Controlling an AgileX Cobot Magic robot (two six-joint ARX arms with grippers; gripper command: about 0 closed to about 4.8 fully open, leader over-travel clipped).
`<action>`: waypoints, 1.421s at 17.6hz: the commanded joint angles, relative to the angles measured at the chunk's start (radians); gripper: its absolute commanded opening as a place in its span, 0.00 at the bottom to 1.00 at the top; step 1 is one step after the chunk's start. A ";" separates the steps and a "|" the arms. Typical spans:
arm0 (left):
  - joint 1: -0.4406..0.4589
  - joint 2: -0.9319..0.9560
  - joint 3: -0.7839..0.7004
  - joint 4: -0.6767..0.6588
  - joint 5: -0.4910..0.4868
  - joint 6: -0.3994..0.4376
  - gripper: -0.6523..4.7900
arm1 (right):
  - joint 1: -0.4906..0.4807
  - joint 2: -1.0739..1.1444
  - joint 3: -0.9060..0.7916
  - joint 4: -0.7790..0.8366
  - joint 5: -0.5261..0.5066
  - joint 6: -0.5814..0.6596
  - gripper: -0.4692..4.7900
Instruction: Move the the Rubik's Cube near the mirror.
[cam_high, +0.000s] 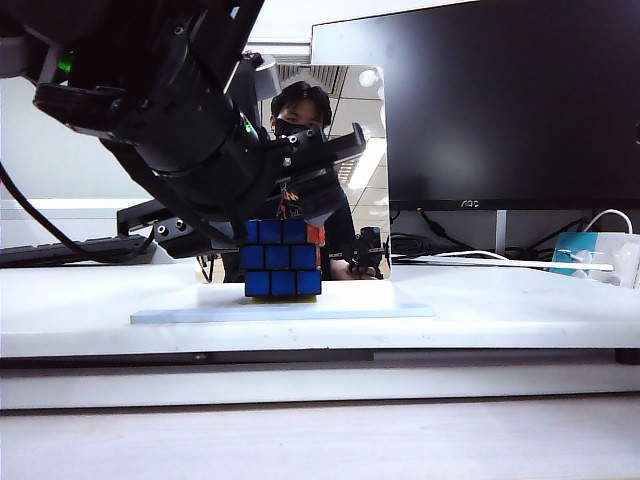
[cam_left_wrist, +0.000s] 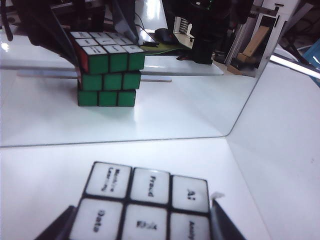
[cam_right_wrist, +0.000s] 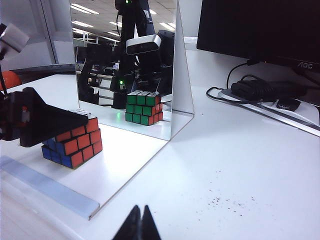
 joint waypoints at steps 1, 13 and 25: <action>-0.003 -0.003 0.006 0.051 0.012 0.054 0.68 | 0.000 0.000 -0.005 0.011 0.001 0.001 0.09; -0.009 -0.452 0.007 -0.001 0.172 0.785 0.11 | -0.001 0.000 -0.005 0.012 -0.001 0.001 0.09; -0.010 -1.435 0.007 -0.854 0.694 0.760 0.11 | -0.002 0.000 -0.005 0.020 0.413 0.000 0.09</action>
